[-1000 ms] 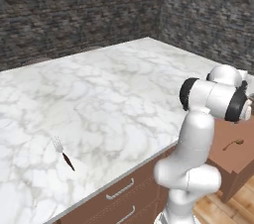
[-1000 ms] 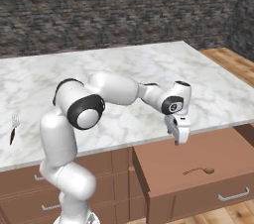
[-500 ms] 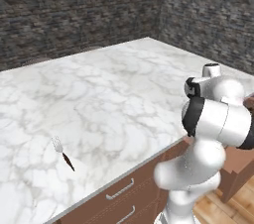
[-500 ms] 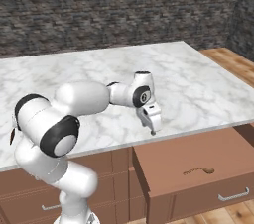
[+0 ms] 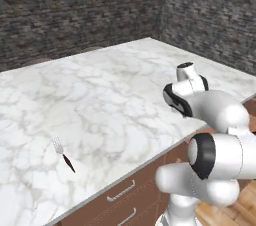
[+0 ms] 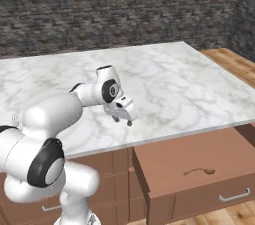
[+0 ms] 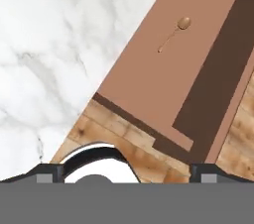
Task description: Organize the utensils by type. Pick up the wooden spoons from the counter and place them in the open cabinet. Then pick up the metallic utensils from the counter and place them in the open drawer.
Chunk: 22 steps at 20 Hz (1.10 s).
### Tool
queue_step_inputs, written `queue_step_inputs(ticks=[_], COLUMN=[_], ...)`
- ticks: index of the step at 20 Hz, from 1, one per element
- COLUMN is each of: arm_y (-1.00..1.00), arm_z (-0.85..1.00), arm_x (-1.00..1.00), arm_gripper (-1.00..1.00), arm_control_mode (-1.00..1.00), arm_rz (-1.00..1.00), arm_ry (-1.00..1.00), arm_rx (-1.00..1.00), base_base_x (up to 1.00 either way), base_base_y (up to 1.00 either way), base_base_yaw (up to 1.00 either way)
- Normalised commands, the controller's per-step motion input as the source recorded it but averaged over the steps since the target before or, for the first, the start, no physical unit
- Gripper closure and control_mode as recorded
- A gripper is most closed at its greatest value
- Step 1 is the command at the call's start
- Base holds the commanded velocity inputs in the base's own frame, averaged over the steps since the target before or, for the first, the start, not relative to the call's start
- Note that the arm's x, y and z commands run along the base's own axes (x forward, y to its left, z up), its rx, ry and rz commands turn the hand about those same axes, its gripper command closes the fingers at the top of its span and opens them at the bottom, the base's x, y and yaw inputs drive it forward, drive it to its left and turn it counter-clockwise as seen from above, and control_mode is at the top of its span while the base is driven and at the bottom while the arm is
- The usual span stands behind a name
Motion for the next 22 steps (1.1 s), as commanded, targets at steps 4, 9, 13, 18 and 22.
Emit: queue_step_inputs(ticks=[4, 9, 13, 18, 22], arm_y=[0.80, 0.78, 0.73, 0.64, 0.73], arm_z=[0.24, 0.17, 0.08, 0.00, 0.00], arm_x=[-0.06, -0.13, -0.12, -0.08, -0.03], arm_gripper=[-1.00, -1.00, -1.00, -1.00, -1.00], arm_control_mode=[-1.00, -1.00, -1.00, -1.00, -1.00], arm_rz=[0.63, 0.64, 0.65, 0.62, 0.47], arm_ry=[0.08, 0.01, -0.01, -0.14, -0.13], arm_rx=[0.00, 0.00, 0.01, 0.18, 0.19], base_base_x=[0.00, 0.00, 0.00, 0.00, 0.00], base_base_y=[0.00, 0.00, 0.00, 0.00, 0.00], base_base_yaw=[0.00, 0.00, 0.00, 0.00, 0.00])
